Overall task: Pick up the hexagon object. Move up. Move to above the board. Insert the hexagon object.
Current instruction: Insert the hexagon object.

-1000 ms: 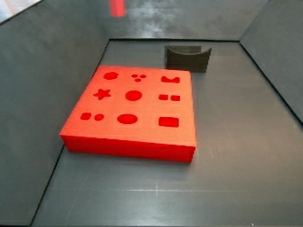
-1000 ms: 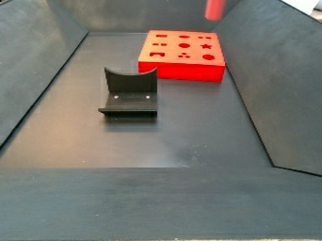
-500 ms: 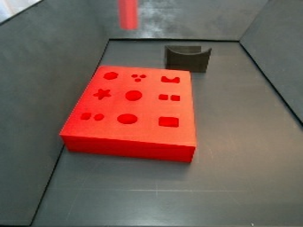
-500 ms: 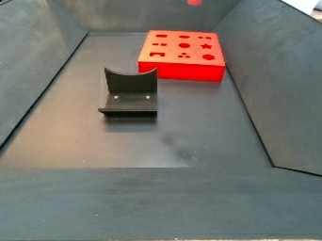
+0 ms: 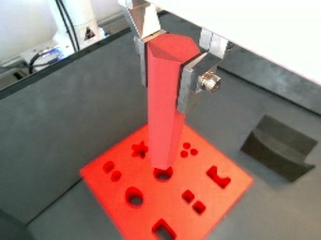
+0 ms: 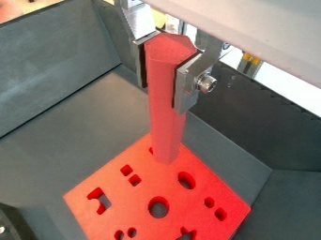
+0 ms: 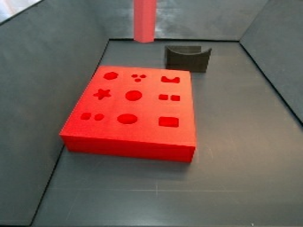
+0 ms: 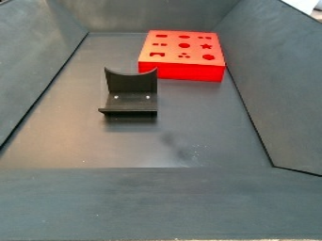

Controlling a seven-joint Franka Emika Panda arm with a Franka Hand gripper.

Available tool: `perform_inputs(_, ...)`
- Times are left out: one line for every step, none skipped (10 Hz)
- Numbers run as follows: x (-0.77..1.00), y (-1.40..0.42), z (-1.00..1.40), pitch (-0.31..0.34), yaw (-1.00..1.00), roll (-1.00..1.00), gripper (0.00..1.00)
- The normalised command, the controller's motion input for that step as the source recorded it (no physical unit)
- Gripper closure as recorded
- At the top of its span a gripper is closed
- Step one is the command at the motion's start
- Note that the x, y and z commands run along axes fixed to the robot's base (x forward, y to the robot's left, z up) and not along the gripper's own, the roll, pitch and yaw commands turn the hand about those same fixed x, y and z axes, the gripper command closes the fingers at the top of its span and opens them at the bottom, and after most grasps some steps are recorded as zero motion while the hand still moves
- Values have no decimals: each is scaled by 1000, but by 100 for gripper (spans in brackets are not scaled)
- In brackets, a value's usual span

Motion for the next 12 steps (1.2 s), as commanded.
perform_inputs(0, 289, -177, 0, 0, -56, 100)
perform_inputs(0, 97, -109, -23, 0, -86, 100)
perform_inputs(-94, 314, -223, -21, 0, -61, 100)
perform_inputs(-471, 523, -346, -43, -51, -6, 100)
perform_inputs(-683, 689, -454, -64, -91, 0, 100)
perform_inputs(-657, 694, -509, -64, -117, 0, 100)
perform_inputs(-617, 574, -589, -86, -217, -60, 100)
perform_inputs(-603, 414, -566, -230, -234, -214, 100)
perform_inputs(-437, 383, -371, -331, -226, -243, 100)
perform_inputs(-311, 386, -223, -393, -194, -287, 100)
perform_inputs(-309, 391, -214, -394, -189, -290, 100)
perform_inputs(-369, 420, -266, -380, -169, -260, 100)
